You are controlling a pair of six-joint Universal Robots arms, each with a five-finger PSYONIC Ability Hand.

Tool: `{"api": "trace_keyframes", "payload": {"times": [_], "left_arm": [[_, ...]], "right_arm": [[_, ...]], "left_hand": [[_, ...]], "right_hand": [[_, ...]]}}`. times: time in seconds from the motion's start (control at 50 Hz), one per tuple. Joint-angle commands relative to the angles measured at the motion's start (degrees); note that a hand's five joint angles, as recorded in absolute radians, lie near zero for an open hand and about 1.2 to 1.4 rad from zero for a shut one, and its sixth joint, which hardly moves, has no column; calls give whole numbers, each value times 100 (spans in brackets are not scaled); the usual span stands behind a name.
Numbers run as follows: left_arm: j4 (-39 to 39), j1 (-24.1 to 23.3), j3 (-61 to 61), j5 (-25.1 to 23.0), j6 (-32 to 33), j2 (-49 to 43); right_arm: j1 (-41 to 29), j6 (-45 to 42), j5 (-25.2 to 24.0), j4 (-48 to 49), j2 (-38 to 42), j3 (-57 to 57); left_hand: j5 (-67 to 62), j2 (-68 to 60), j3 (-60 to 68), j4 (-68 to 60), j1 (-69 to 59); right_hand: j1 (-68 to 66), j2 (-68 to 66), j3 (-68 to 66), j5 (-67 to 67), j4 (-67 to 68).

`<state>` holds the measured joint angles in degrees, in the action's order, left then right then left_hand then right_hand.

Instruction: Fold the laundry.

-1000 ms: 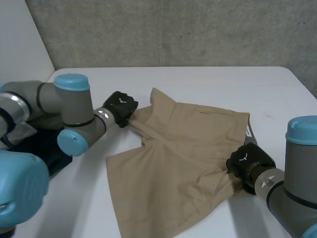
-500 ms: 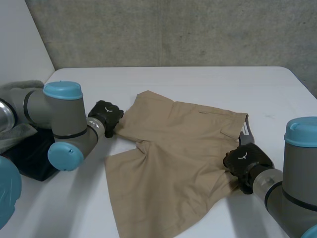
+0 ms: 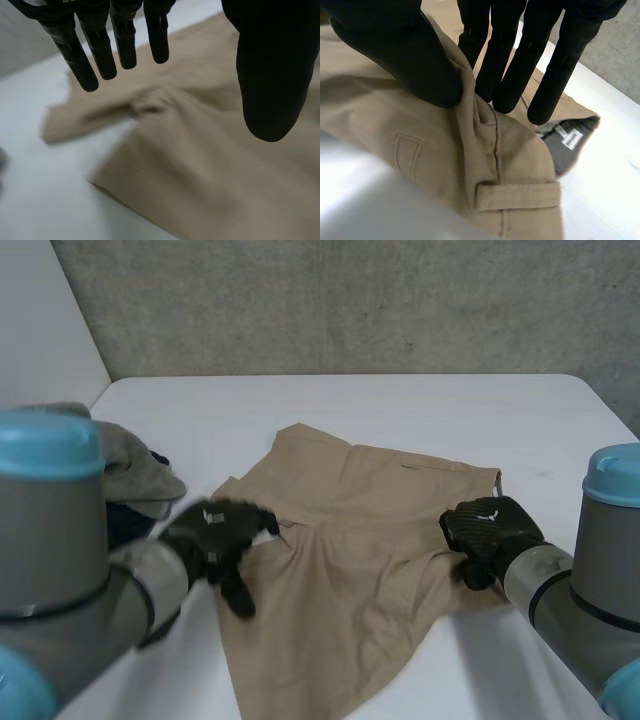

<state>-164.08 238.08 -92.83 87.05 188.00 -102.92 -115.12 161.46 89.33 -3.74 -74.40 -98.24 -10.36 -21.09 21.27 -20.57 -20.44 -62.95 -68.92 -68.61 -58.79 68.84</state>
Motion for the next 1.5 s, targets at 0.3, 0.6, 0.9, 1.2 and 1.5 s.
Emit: {"api": "trace_keyframes", "payload": {"times": [0.3,0.6,0.9,1.2,1.5], "left_arm": [[-615,-1105,-1396,4,-1416,167],[-906,-1484,-1334,743,-1170,-246],[-1548,-1492,-1326,1173,-959,-405],[341,-1457,-1334,1121,1325,1345],[-1652,-737,194,1042,1862,-395]], "right_arm": [[165,483,-74,558,242,33],[437,676,-83,673,242,-46],[508,667,5,664,119,-55],[780,-3557,14,-1830,-1410,-1117],[780,-2884,-4,-655,-577,-196]], "left_hand": [[-583,-510,492,-562,-576],[-751,-678,660,-730,-744],[-5964,-5891,5873,-5943,-5956],[-5964,-5891,5873,-5943,-5956],[-5964,-5891,5873,-5943,-5956]], "right_hand": [[-1705,-1108,-1139,-1121,1116],[-1705,-1108,-1139,-1121,1116],[-1705,-1108,-1139,-1121,1116],[-1705,-1108,-1139,-1121,1116],[-1705,-1108,-1139,-1121,1116]]}}
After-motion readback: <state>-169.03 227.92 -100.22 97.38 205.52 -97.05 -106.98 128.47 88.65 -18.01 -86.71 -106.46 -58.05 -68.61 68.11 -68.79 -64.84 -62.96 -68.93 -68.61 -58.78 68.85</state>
